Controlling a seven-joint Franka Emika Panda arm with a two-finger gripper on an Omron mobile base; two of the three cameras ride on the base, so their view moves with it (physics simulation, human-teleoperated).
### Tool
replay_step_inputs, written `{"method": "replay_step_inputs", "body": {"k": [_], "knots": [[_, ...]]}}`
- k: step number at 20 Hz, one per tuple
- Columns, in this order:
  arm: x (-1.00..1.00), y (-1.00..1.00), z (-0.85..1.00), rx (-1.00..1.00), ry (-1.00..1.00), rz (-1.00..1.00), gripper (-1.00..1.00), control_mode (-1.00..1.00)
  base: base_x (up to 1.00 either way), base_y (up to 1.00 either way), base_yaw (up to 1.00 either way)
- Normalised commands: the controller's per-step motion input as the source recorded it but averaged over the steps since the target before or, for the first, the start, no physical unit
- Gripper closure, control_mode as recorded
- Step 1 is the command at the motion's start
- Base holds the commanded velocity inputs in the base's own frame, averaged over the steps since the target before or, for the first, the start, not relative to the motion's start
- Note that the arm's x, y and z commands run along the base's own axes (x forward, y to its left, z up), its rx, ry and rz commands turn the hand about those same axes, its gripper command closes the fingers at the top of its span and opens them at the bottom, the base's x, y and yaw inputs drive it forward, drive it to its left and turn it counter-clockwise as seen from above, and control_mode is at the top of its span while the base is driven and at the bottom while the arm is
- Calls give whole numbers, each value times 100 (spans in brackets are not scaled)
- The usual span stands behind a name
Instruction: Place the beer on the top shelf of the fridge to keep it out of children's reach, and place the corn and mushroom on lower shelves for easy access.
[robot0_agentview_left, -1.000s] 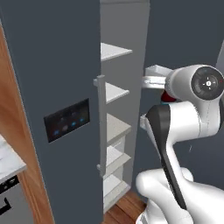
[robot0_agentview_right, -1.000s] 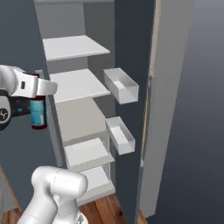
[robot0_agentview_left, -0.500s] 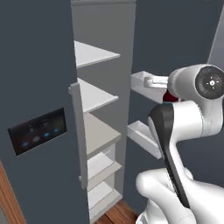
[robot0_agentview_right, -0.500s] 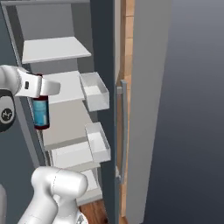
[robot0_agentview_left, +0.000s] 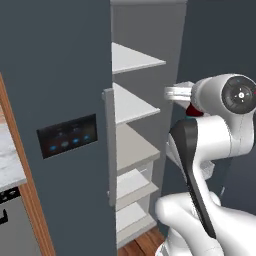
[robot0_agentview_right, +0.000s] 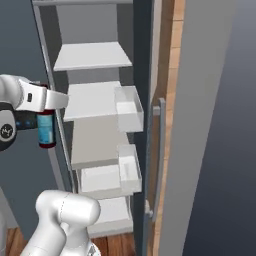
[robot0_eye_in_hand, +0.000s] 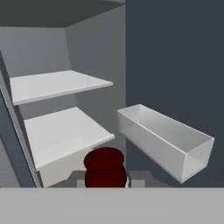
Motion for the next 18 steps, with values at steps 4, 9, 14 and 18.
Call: {"method": "replay_step_inputs", "body": {"k": [4, 9, 14, 18], "knots": [[0, 0, 0, 0, 0, 0, 100, 100, 47, -24, 28], [0, 0, 0, 0, 0, 0, 100, 100, 57, -27, 24], [0, 0, 0, 0, 0, 0, 100, 100, 57, -18, 23], [0, 0, 0, 0, 0, 0, 100, 100, 53, 0, 23]]}}
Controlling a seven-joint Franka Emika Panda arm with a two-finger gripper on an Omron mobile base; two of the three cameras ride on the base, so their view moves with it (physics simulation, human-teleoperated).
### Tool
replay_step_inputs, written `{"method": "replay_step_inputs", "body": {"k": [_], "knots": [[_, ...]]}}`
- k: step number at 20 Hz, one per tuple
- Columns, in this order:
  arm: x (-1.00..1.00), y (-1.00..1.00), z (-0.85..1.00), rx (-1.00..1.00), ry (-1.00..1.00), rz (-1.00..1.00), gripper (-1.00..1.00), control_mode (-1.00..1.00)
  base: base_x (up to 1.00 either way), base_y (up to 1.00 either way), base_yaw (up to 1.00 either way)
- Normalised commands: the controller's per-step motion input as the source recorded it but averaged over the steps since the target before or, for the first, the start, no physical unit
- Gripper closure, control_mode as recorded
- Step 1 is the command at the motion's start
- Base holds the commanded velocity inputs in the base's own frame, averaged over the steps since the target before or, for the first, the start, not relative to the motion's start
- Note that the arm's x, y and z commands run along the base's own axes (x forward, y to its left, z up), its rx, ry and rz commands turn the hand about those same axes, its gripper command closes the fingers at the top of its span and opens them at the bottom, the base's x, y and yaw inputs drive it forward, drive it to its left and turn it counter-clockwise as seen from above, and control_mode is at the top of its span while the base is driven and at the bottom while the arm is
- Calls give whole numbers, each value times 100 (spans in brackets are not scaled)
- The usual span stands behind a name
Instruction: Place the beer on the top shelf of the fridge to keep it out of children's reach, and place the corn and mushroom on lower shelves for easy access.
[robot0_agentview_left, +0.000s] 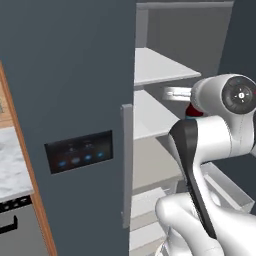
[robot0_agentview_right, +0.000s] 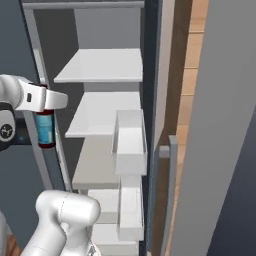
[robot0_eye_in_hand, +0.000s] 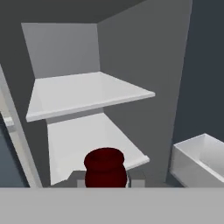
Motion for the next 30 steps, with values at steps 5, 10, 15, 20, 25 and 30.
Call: {"method": "replay_step_inputs", "body": {"k": [5, 10, 15, 20, 25, 30], "knots": [[0, 0, 0, 0, 0, 0, 100, 100, 55, -3, 20], [0, 0, 0, 0, 0, 0, 100, 100, 53, -23, 19], [0, 0, 0, 0, 0, 0, 100, 100, 45, -37, 24], [0, 0, 0, 0, 0, 0, 100, 100, 36, -44, 26], [0, 0, 0, 0, 0, 0, 100, 100, 23, -47, 23], [5, -5, 0, 0, -4, 3, 100, -100, 19, -27, 14]]}}
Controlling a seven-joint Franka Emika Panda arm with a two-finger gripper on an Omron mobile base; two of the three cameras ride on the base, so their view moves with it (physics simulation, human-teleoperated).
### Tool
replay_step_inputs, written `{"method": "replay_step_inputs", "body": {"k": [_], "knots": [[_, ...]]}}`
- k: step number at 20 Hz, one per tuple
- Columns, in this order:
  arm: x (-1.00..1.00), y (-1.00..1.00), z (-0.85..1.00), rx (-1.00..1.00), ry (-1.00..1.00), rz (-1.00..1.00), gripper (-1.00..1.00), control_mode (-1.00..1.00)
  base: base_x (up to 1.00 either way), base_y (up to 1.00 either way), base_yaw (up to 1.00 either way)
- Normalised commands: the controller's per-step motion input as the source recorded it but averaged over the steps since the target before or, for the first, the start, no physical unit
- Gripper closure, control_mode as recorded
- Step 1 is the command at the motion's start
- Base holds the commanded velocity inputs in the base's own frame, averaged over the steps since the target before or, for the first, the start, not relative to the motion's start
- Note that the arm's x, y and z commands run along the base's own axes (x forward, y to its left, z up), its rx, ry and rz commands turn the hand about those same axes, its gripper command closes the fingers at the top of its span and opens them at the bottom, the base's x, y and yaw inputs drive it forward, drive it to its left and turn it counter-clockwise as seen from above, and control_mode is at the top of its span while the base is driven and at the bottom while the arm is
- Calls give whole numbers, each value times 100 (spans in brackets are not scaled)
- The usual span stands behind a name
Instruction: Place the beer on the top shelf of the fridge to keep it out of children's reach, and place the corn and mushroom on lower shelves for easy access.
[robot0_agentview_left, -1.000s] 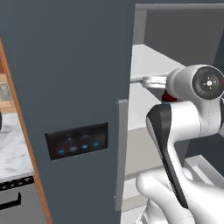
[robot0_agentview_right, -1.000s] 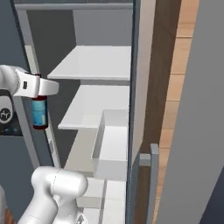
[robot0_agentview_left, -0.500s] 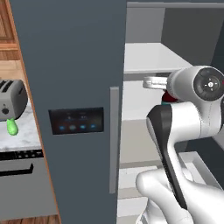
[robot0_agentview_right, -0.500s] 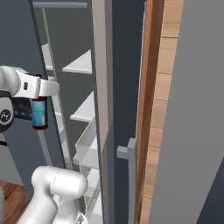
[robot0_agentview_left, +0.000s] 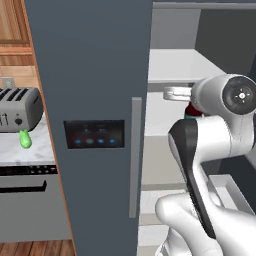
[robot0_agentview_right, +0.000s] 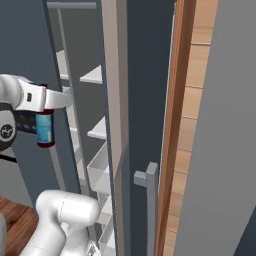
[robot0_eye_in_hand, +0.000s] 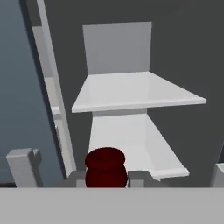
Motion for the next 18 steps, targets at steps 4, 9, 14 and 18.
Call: {"method": "replay_step_inputs", "body": {"k": [4, 9, 14, 18], "knots": [[23, -20, 0, 0, -21, 9, 100, -100, 0, 0, 0], [31, -27, 0, 0, -25, 5, 100, -100, 0, 0, 0], [42, -20, 0, 0, -24, 2, 100, -100, 0, 0, 0], [43, -11, 0, 0, -17, 0, 100, -100, 0, 0, 0]]}}
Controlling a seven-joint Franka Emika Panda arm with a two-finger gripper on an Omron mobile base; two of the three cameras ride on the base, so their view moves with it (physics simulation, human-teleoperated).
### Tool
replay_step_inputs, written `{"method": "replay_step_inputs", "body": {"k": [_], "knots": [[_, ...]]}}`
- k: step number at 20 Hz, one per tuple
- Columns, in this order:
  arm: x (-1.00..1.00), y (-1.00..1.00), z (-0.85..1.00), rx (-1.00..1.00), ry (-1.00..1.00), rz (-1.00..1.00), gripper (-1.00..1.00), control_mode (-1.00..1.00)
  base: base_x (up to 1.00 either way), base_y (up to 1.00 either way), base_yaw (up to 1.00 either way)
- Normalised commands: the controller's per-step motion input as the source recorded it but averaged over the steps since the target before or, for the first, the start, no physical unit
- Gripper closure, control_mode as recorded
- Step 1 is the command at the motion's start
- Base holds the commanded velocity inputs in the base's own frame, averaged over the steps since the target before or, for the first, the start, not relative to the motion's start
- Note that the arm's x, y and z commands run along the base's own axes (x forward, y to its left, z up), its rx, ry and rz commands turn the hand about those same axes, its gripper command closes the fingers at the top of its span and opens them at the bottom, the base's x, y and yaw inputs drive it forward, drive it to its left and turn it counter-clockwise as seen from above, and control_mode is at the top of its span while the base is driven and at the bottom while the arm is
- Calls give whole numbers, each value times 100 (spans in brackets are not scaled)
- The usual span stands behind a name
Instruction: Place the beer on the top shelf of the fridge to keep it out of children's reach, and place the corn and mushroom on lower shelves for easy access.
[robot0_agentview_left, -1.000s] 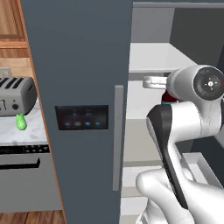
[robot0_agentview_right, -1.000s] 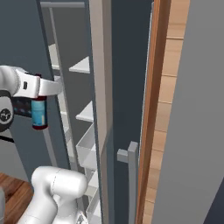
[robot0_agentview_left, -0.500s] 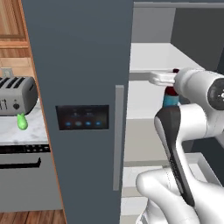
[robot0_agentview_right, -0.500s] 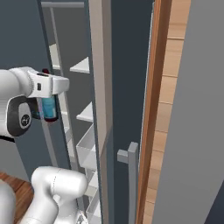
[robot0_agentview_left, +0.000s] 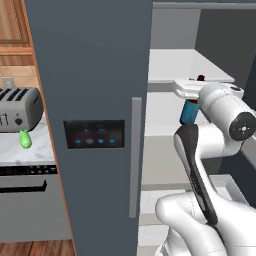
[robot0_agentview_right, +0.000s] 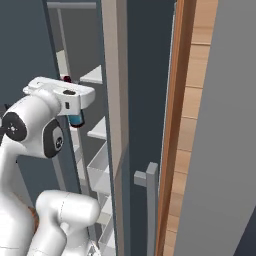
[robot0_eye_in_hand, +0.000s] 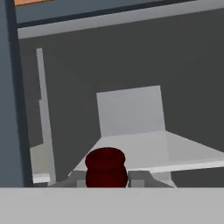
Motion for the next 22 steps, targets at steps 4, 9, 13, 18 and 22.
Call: {"method": "replay_step_inputs", "body": {"k": [4, 9, 13, 18, 22], "knots": [[50, -11, 8, 0, -11, 0, 100, -100, 0, 0, 0], [55, -18, 20, 0, -1, 0, 100, -100, 0, 0, 0], [46, -28, 46, -4, 8, -1, 100, -100, 0, 0, 0], [41, -31, 43, -10, 14, -4, 100, -100, 0, 0, 0], [30, -35, 38, -10, 13, -7, 100, -100, 0, 0, 0]]}}
